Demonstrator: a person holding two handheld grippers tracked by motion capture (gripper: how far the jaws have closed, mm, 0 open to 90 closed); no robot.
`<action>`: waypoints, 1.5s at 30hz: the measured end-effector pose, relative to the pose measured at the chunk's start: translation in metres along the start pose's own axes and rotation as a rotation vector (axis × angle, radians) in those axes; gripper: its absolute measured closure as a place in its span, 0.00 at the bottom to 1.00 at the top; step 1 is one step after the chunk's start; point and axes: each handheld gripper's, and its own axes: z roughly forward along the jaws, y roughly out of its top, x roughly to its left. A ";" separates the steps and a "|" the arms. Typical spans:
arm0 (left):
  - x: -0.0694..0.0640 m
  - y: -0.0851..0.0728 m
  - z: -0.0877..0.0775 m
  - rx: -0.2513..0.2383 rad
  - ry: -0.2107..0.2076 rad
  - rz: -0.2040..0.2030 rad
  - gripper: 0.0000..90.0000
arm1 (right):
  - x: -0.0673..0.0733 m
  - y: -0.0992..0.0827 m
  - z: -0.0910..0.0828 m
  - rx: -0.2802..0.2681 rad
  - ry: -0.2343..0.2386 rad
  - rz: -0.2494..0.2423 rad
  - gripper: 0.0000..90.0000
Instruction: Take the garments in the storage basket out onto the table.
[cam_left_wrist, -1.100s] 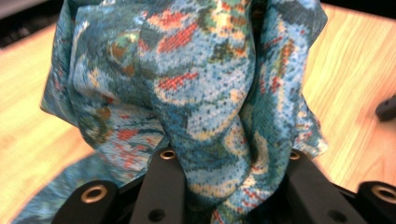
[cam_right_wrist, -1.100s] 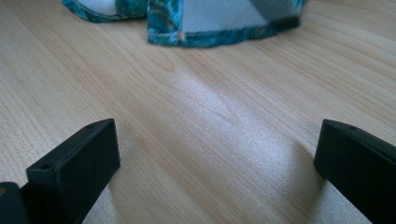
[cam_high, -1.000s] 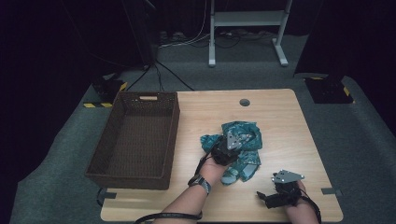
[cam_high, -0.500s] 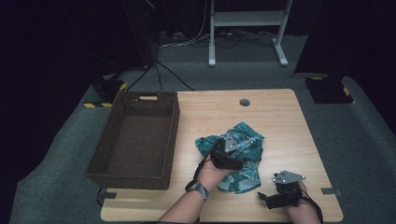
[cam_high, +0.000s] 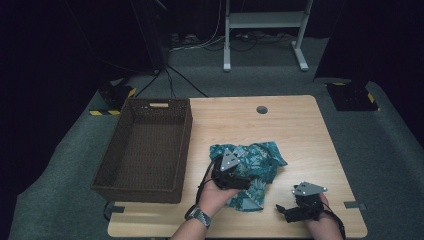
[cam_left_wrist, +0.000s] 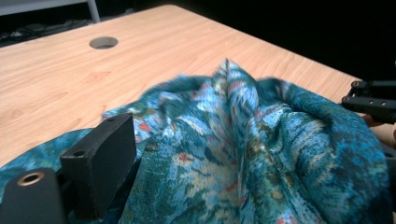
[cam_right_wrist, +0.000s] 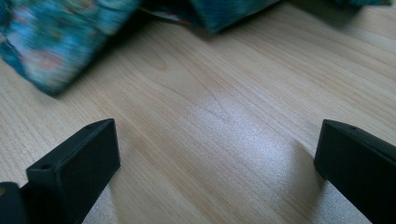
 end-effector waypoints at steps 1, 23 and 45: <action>0.001 -0.001 0.001 -0.003 -0.004 -0.004 0.11 | 0.000 0.000 0.000 0.000 0.000 0.000 0.00; -0.003 -0.047 -0.041 0.037 0.038 -0.084 0.09 | 0.001 0.000 0.000 -0.001 0.001 -0.003 0.00; -0.003 -0.103 -0.046 0.275 0.177 -0.031 0.13 | 0.000 0.000 0.000 0.000 -0.007 0.009 0.00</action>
